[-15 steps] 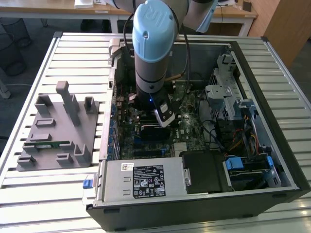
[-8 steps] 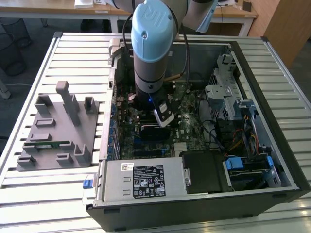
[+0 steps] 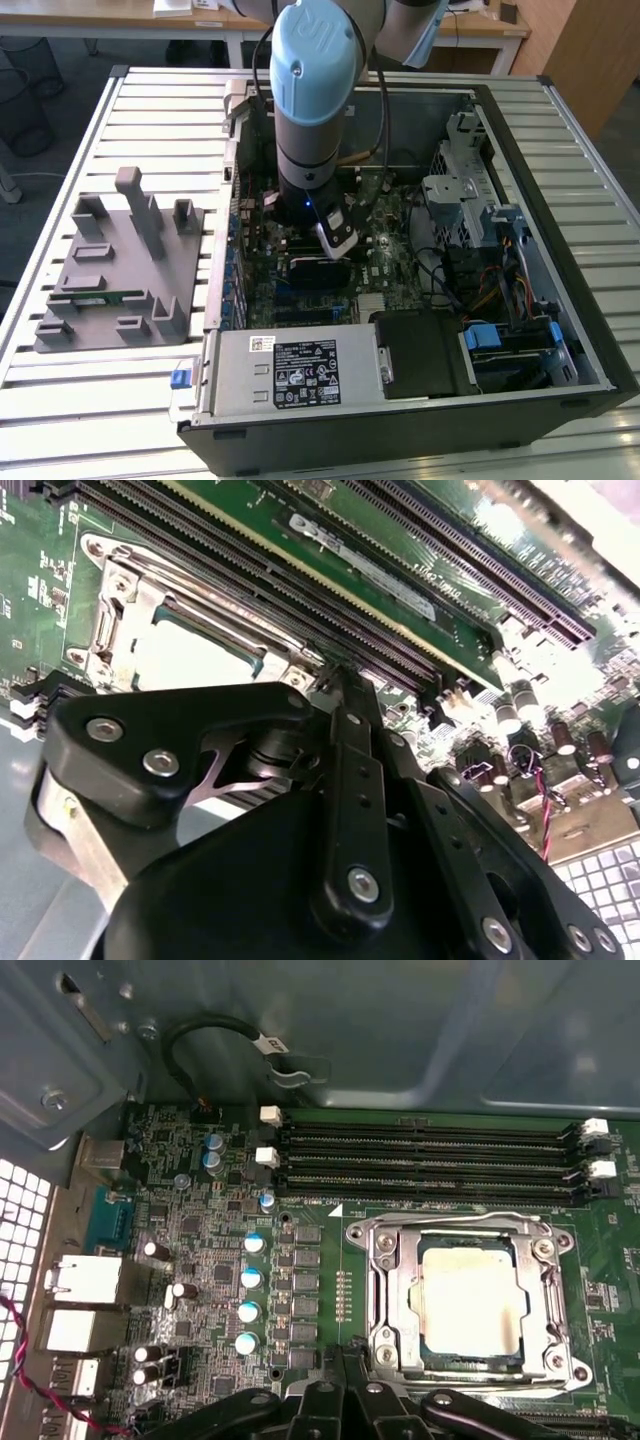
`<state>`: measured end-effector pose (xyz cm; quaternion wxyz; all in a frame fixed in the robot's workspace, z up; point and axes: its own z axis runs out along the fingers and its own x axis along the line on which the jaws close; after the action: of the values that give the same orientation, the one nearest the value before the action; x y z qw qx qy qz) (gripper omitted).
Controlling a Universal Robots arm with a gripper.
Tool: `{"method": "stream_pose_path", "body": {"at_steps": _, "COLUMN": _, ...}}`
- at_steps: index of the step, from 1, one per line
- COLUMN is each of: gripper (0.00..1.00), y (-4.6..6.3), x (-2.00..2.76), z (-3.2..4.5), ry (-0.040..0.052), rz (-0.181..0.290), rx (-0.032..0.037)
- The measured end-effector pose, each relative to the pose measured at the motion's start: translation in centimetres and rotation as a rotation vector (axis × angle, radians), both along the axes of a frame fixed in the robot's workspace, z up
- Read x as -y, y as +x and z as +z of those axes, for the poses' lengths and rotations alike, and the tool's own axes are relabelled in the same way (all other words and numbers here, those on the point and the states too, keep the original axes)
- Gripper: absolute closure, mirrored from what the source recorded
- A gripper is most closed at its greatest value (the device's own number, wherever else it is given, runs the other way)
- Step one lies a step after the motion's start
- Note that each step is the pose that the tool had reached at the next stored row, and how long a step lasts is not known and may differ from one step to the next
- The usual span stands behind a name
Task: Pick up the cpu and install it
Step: 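Install the second cpu locking lever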
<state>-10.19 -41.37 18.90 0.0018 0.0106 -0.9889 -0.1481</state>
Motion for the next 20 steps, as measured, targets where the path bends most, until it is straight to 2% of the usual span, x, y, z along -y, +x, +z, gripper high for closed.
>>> {"method": "stream_pose_path", "body": {"at_steps": 9, "gripper": 0.89, "y": 0.0, "x": -0.36, "z": 0.08, "ry": 0.0004, "rz": 0.000, "rx": 0.0002}}
{"method": "stream_pose_path", "body": {"at_steps": 20, "gripper": 0.89, "y": 0.0, "x": -0.36, "z": 1.76, "ry": 0.0002, "rz": 0.000, "rx": 0.0001}}
